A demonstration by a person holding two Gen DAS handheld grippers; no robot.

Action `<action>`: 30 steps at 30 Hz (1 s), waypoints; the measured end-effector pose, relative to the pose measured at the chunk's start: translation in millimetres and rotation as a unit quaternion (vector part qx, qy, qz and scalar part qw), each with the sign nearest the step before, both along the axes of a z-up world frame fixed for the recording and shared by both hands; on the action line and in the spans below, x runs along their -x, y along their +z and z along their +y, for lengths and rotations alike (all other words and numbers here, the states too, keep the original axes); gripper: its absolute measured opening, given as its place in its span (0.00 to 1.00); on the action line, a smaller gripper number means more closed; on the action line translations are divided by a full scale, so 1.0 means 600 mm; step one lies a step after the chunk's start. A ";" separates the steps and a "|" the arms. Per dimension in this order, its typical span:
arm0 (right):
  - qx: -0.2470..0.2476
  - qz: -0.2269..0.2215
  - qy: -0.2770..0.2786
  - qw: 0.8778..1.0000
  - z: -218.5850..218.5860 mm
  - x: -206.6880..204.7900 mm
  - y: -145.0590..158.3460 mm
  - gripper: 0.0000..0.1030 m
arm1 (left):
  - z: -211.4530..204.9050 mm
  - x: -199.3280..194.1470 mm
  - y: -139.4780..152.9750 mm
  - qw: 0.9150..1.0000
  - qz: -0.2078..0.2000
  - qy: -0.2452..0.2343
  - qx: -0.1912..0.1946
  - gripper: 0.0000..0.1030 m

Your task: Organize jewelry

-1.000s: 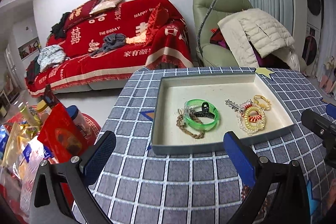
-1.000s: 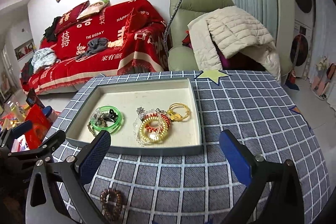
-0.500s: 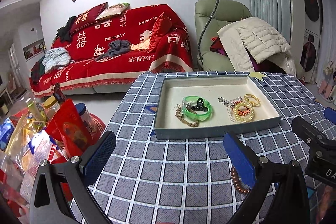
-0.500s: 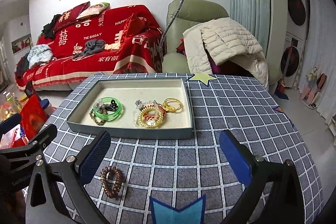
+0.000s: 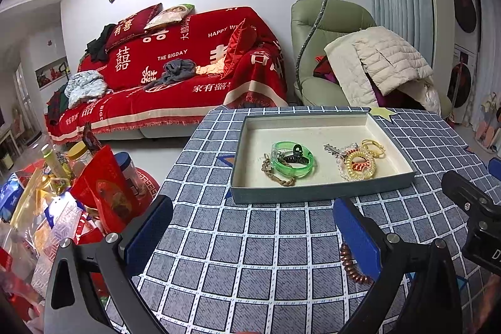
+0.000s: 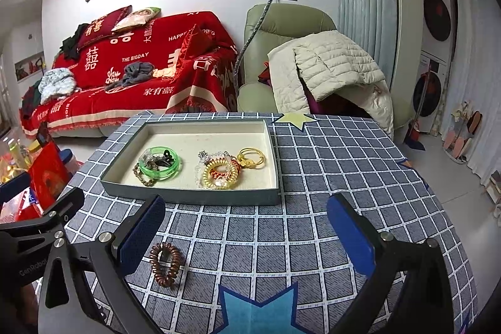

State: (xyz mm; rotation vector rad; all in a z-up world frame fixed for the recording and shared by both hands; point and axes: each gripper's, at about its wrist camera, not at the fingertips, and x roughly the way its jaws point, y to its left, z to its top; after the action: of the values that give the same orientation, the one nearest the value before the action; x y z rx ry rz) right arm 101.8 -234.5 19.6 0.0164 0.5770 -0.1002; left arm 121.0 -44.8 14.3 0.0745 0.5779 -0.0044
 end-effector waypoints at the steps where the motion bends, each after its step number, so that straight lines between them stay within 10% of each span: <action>1: 0.000 -0.001 0.000 1.000 0.001 0.001 0.001 1.00 | 0.001 0.001 0.001 1.000 0.000 0.000 0.001 1.00; 30: 0.000 -0.003 0.002 1.000 0.001 0.000 0.007 1.00 | -0.004 0.003 0.009 1.000 0.000 -0.002 0.001 1.00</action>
State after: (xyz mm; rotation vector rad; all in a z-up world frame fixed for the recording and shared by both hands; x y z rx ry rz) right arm 102.0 -233.8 23.9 0.0162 0.5711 -0.0951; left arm 119.0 -47.4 19.5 0.0747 0.5776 -0.0090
